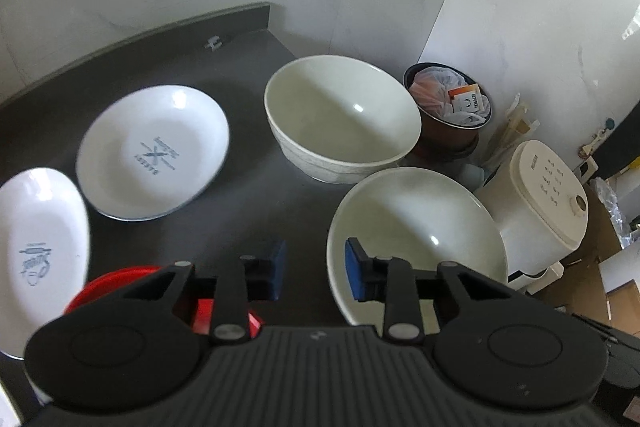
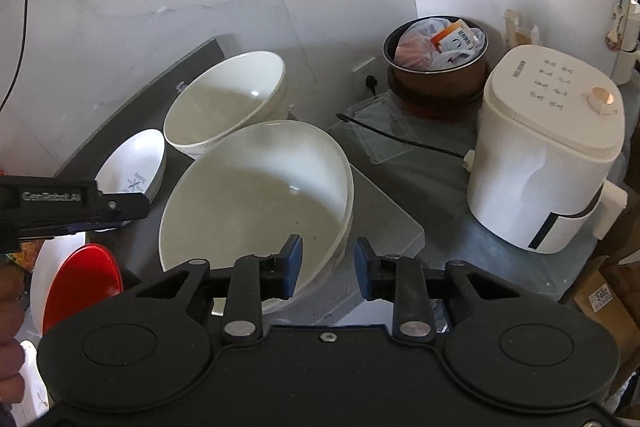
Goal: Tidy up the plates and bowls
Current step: 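Grasp the red bowl with the left tool while the right grasps the large white bowl, then lower the large white bowl with the right tool into the red bowl, then open the right tool and move it to the smaller white bowl, then grasp the smaller white bowl rim with the right tool, then lower the smaller white bowl into the stack while the left tool holds the red bowl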
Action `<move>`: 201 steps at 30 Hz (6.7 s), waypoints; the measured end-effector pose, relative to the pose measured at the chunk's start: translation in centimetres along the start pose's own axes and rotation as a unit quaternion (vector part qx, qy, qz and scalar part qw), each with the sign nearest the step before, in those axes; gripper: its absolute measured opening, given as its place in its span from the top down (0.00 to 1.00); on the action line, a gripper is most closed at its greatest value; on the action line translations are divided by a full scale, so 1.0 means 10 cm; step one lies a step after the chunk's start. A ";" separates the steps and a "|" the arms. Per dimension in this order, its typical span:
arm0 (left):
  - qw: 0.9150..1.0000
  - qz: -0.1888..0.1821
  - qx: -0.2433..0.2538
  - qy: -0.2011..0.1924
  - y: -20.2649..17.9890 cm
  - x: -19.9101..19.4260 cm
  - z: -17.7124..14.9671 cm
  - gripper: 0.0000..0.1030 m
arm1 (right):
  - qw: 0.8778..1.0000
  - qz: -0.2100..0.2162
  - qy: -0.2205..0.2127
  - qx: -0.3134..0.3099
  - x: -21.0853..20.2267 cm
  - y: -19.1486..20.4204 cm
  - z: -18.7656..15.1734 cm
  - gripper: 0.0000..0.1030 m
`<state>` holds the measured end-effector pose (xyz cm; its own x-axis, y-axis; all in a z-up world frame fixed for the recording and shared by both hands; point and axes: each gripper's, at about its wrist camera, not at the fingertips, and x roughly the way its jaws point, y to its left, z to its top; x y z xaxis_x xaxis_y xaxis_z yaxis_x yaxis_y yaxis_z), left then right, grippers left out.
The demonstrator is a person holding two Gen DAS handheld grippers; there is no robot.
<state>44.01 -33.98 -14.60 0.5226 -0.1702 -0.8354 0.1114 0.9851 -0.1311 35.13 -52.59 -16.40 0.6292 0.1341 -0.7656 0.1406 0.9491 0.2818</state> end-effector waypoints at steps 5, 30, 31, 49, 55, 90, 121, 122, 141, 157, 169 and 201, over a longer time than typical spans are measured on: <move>1.000 0.000 -0.002 0.009 -0.05 0.17 0.03 0.78 | 1.000 0.010 0.006 0.006 0.10 -0.09 0.04 0.74; 0.999 -0.015 -0.041 0.027 0.01 0.18 0.03 0.94 | 1.000 0.007 -0.014 -0.023 -0.08 0.03 0.19 0.86; 0.999 -0.019 -0.042 0.022 0.04 0.14 0.04 0.94 | 1.000 0.007 -0.018 -0.024 -0.12 0.06 0.20 0.87; 0.992 -0.028 -0.114 -0.037 0.81 -0.72 0.21 0.94 | 0.995 0.060 -0.054 -0.064 -0.45 0.86 0.33 0.87; 0.992 -0.016 -0.122 -0.036 1.07 -0.88 0.15 0.94 | 0.994 0.070 -0.044 -0.078 -0.46 1.10 0.25 0.86; 0.991 -0.004 -0.120 0.055 1.78 -0.79 -0.43 0.94 | 0.992 0.029 0.031 -0.116 -0.32 1.67 -0.43 0.86; 0.993 0.022 -0.102 0.060 1.74 -0.75 -0.36 0.73 | 0.985 0.025 0.088 -0.145 -0.15 1.69 -0.38 0.61; 0.993 0.024 -0.103 0.057 1.73 -0.77 -0.34 0.70 | 0.985 0.029 0.081 -0.148 -0.20 1.69 -0.36 0.60; 0.995 0.037 -0.087 0.025 1.29 -0.76 0.01 0.38 | 0.994 0.042 0.032 -0.094 -0.35 1.11 0.10 0.43; 0.994 0.046 -0.097 0.004 0.74 -0.40 0.42 0.20 | 0.997 0.066 -0.007 -0.045 -0.11 0.41 0.69 0.05; 0.991 0.068 -0.112 0.004 0.51 0.03 0.65 0.13 | 0.997 0.082 -0.012 -0.011 0.28 0.14 0.98 0.04; 0.980 0.010 -0.197 0.036 0.48 0.99 0.89 0.92 | 0.994 0.084 0.049 0.052 1.21 0.16 1.09 0.82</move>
<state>57.26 -31.14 -18.78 0.4586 -0.1617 -0.8738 -0.2403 0.9241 -0.2972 51.27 -52.52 -18.86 0.5732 0.3201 -0.7543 0.1213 0.8773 0.4644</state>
